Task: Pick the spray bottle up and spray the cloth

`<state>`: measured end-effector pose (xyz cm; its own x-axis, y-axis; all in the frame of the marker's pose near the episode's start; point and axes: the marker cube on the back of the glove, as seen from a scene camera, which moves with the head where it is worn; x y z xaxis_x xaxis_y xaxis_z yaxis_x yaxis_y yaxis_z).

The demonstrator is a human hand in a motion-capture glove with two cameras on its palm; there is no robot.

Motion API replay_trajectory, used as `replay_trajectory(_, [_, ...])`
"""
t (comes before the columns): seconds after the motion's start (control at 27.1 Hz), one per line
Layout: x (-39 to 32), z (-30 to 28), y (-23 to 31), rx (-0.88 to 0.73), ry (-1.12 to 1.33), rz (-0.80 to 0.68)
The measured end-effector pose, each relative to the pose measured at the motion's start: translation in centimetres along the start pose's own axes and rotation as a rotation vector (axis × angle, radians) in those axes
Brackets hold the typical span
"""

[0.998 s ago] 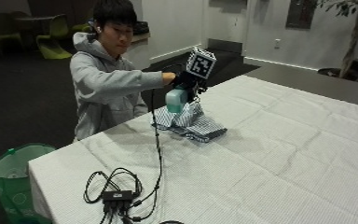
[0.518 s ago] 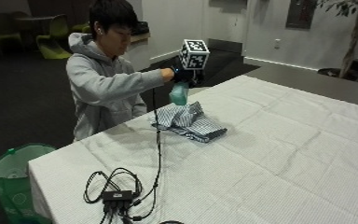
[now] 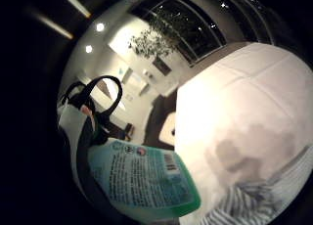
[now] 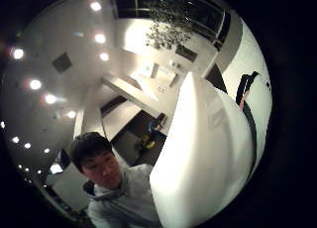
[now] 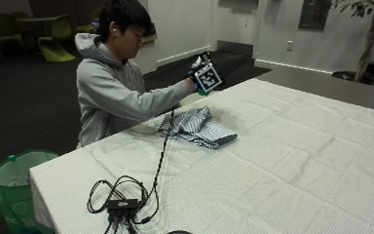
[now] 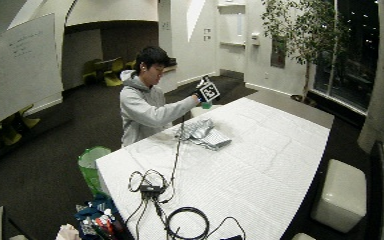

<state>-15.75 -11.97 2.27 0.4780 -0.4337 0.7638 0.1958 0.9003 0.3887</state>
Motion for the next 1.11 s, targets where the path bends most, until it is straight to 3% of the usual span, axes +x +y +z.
replay_trajectory(0.15, [6.4,4.3,-1.4,0.137,0.085,0.018])
replay_trajectory(0.44, [10.1,6.6,-2.4,0.127,0.108,0.07])
replay_trajectory(0.78, [8.1,3.3,0.0,-0.077,0.184,0.115])
replay_trajectory(0.89, [6.9,1.8,0.3,-0.001,0.196,0.106])
replay_trajectory(1.11, [3.7,-0.4,4.6,-0.103,0.174,0.095])
